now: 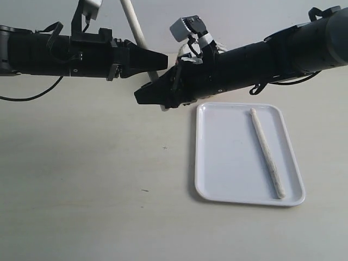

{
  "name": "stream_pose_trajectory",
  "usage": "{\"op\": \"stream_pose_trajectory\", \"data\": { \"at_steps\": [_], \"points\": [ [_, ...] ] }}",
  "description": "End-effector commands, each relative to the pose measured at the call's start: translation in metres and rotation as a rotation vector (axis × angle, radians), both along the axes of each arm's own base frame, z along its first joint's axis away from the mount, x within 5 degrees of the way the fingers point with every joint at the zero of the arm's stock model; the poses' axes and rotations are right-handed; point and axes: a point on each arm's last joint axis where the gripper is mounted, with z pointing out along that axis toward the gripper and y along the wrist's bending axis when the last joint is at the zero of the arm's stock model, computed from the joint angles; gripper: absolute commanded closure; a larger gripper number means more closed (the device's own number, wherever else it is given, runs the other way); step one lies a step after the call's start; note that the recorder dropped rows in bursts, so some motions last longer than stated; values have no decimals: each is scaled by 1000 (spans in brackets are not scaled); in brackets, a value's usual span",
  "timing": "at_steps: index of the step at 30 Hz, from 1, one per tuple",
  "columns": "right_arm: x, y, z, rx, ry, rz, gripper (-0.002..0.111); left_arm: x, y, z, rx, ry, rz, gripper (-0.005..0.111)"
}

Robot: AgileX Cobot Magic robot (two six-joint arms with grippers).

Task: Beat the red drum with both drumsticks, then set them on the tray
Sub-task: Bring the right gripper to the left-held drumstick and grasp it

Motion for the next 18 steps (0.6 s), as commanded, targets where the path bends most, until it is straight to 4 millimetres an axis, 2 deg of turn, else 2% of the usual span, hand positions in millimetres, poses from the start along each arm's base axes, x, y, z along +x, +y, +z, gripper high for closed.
{"op": "stream_pose_trajectory", "data": {
  "at_steps": [1,2,10,12,14,16,18],
  "points": [
    [0,0,0,11,47,-30,101,1,-2,3,-25,8,15,107],
    [0,0,0,11,53,-32,108,1,-2,3,-25,8,15,107],
    [2,0,1,42,180,-102,108,1,-2,3,-31,38,21,107],
    [3,1,1,53,191,-113,108,1,-2,3,-31,38,21,103],
    [4,1,2,64,200,-130,108,1,-2,3,-32,40,22,92],
    [4,1,2,66,218,-142,108,1,-2,3,-36,58,26,76],
    [5,0,1,61,235,-161,108,1,-2,3,-36,59,26,55]
  ]
}}
